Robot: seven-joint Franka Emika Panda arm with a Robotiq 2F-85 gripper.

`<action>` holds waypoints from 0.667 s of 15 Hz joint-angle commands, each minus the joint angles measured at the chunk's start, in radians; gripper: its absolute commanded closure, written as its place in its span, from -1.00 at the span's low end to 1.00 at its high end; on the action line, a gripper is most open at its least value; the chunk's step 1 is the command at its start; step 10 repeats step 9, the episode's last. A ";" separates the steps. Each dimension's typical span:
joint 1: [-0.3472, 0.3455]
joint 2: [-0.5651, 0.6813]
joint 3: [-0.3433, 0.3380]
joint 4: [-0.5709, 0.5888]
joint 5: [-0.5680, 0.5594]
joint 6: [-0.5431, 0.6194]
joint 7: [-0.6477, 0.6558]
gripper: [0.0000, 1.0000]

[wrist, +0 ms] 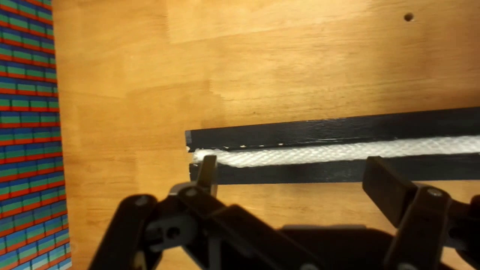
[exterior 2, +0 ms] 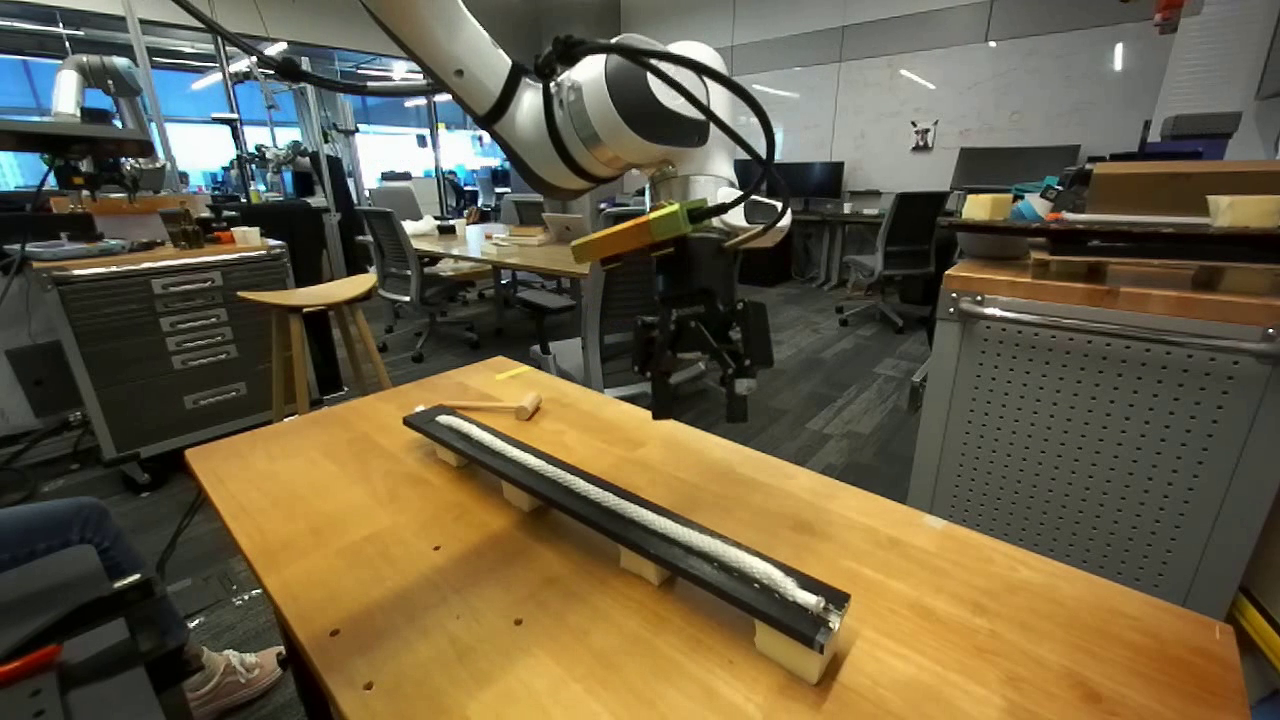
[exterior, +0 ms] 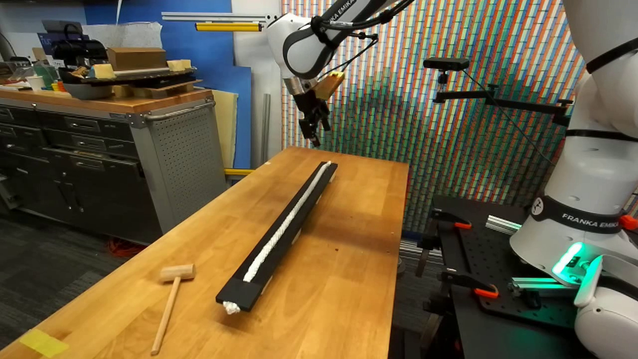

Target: Pull the white rope along the length of the groove

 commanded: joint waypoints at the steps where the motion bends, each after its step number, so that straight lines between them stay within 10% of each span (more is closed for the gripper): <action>1: 0.005 0.001 -0.007 0.014 0.032 -0.014 0.000 -1.00; 10: 0.005 0.002 -0.006 0.024 0.053 -0.026 0.009 -1.00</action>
